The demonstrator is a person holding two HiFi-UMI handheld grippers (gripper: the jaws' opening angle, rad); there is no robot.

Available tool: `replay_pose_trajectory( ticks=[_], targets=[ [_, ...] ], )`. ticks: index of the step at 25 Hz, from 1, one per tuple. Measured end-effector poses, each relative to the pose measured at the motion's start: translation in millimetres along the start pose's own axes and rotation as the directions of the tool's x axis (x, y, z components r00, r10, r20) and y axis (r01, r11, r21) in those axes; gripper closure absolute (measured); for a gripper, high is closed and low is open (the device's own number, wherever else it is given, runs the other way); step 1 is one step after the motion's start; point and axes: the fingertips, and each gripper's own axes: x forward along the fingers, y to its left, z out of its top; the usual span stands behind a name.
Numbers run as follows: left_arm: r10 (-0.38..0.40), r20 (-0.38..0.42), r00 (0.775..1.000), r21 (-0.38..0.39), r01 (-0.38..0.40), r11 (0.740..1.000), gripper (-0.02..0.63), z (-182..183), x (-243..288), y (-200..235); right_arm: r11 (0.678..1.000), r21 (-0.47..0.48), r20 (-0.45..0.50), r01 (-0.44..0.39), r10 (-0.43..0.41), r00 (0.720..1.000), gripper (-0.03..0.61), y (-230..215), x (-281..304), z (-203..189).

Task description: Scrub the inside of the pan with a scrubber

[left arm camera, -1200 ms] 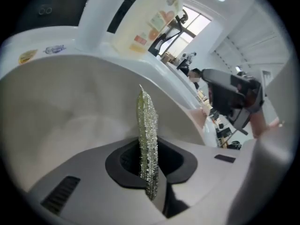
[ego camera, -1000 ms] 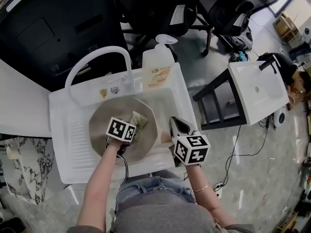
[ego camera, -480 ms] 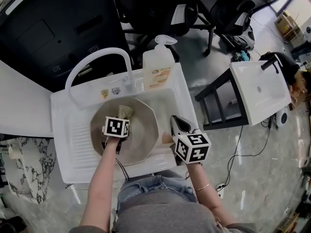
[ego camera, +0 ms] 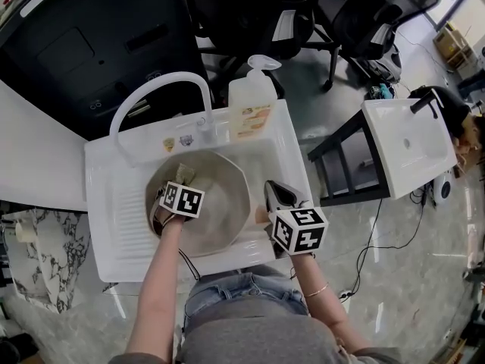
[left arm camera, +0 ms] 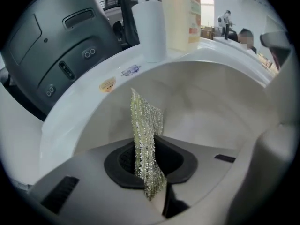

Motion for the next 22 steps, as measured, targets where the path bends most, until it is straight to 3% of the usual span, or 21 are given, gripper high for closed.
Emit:
replay_pose_trajectory(
  ticks=[10,16,17,19,20,22],
  targets=[
    [0.133,-0.075,0.988,0.203,-0.116,0.972,0.552,-17.6,-13.4,14.6,0.992,-0.064,-0.069,-0.107,0.103,0.992,0.568,40.6,0.7,-20.8],
    [0.172,0.035,0.984,0.189,-0.176,0.966,0.552,-11.0,-58.2,29.5,0.978,-0.103,-0.130,-0.180,0.166,0.977,0.568,66.5,4.5,-38.2],
    [0.135,0.061,0.989,0.178,-0.143,0.974,0.552,-9.6,-66.7,26.2,0.976,-0.108,-0.137,-0.189,0.173,0.975,0.568,69.5,5.2,-40.7],
    [-0.053,0.110,0.993,0.111,0.041,0.993,0.552,-6.9,-82.1,2.2,0.975,-0.112,-0.142,-0.194,0.177,0.974,0.568,72.1,5.5,-44.3],
    [-0.173,0.133,0.976,0.058,0.167,0.984,0.552,-5.5,-89.6,-14.7,0.975,-0.111,-0.141,-0.192,0.176,0.974,0.568,72.2,5.1,-45.2],
    [-0.370,0.171,0.913,-0.046,0.382,0.923,0.552,-2.7,-101.9,-47.0,0.977,-0.106,-0.132,-0.183,0.168,0.977,0.568,71.1,4.1,-44.2]
  ],
)
